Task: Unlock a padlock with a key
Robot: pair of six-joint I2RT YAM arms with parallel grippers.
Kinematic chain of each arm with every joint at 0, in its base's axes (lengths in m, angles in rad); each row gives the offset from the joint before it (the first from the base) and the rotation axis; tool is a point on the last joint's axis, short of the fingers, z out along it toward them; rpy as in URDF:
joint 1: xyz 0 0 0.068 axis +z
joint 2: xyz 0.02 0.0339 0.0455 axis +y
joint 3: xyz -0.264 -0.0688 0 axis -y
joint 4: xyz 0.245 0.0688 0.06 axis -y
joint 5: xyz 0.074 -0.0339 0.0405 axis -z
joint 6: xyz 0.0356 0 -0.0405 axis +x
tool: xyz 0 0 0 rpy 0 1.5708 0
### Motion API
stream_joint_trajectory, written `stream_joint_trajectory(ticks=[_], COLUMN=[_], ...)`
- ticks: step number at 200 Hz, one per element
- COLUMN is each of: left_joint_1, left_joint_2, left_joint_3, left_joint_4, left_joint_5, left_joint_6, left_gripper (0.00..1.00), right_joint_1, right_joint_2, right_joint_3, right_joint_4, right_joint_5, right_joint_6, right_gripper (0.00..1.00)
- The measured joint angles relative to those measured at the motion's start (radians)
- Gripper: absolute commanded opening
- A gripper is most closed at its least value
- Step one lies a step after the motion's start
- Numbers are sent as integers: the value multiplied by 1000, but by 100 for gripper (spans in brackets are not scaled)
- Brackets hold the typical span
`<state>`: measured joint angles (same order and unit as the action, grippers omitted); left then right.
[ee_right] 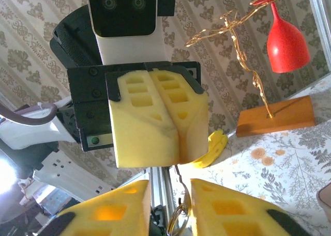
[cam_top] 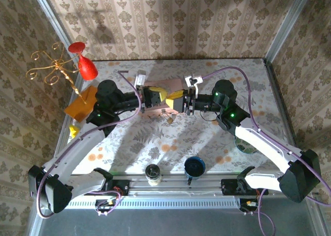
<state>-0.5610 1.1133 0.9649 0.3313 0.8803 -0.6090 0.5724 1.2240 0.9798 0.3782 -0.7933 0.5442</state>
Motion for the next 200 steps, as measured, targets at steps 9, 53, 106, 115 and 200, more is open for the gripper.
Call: stream_joint_trajectory(ticks=[9,53,106,115,200], left_joint_1=[0,1,8,8,19], left_joint_2=[0,0,0,0,-2], left_joint_3=[0,0,0,0,-17], left_joint_4=[6,16,21,22,48], left_joint_5=[0,0,4,4,11], left_joint_6=[-2,-11,-19,-20,-42], left_gripper=[0,0,0,0,0], right_joint_1=[0,0,0,0,2], right_joint_2=[0,0,-2,-5,-10], right_joint_3=[0,0,0,-1,-6], right_joint_4=[-1,0,-1,-2,-4], right_joint_5=[0,3,12,15,29], right_joint_6=[1,0,0,0,-11], right_gripper=[20,16,13,11,0])
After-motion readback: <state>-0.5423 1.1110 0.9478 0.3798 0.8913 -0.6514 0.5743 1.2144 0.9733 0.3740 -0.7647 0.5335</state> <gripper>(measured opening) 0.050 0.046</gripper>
